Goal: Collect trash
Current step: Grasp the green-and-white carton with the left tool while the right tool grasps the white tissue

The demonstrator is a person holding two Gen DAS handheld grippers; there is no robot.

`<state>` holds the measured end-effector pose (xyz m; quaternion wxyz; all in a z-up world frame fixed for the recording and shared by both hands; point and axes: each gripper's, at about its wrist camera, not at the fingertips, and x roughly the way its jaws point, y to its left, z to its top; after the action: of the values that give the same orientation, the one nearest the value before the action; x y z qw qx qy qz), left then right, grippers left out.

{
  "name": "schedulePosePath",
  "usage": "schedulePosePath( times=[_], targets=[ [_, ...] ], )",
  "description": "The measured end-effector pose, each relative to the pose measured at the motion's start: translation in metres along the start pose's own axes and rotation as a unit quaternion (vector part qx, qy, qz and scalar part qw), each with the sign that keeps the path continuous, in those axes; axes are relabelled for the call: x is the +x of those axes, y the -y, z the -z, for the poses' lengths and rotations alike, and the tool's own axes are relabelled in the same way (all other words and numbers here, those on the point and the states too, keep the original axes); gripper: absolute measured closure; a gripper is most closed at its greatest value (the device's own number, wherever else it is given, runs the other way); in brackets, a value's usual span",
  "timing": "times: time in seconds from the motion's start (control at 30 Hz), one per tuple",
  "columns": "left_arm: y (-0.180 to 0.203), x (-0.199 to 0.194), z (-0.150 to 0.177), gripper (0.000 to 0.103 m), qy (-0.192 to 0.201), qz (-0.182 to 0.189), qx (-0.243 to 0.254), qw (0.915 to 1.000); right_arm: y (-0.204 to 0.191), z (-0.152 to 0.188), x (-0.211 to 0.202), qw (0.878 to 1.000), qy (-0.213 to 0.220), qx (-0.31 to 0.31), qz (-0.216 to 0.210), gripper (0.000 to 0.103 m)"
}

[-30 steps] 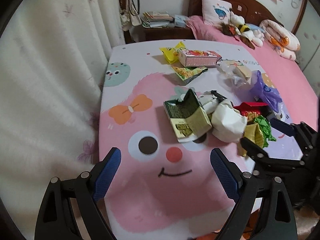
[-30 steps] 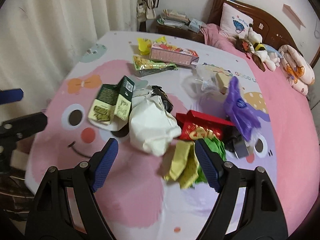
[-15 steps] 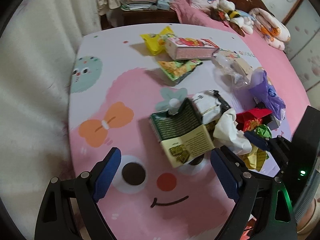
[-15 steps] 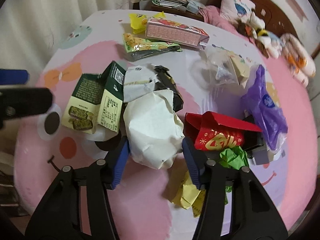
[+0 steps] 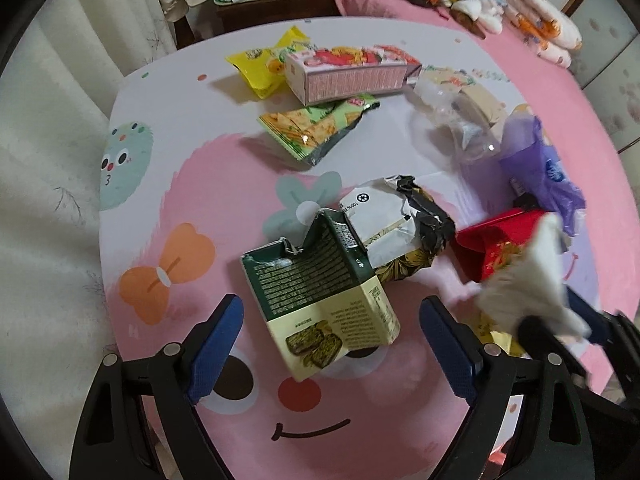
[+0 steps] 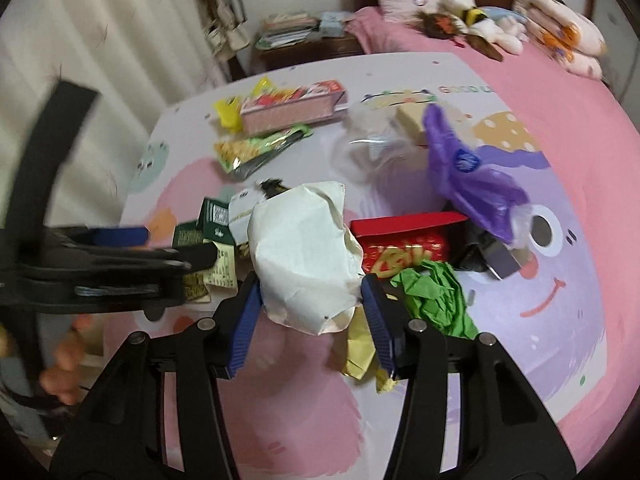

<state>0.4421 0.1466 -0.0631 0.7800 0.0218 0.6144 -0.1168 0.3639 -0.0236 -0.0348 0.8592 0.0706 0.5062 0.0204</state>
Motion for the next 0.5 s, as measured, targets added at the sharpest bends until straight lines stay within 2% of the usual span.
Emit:
schedulePosePath(
  times=[0.23, 0.33, 0.37, 0.43, 0.5],
  targets=[
    [0.029, 0.035, -0.004, 0.025, -0.035, -0.070, 0.038, 0.9962, 0.018, 0.013, -0.026, 0.999, 0.011, 0.044, 0.004, 0.056],
    [0.032, 0.048, -0.004, 0.040, -0.045, -0.082, 0.039, 0.9948, 0.019, 0.020, -0.037, 0.999, 0.014, 0.046, 0.007, 0.056],
    [0.031, 0.052, -0.004, 0.048, -0.048, -0.082, 0.037, 0.9948, 0.020, 0.023, -0.042, 0.999, 0.015, 0.047, 0.007, 0.056],
    [0.031, 0.052, -0.004, 0.055, -0.043, -0.076, 0.037, 0.9955, 0.018, 0.026, -0.047, 0.999, 0.017, 0.048, 0.010, 0.056],
    [0.030, 0.049, -0.002, 0.068, -0.036, -0.073, 0.040, 0.9959, 0.019, 0.030, -0.056, 0.998, 0.021, 0.050, 0.012, 0.056]
  ],
)
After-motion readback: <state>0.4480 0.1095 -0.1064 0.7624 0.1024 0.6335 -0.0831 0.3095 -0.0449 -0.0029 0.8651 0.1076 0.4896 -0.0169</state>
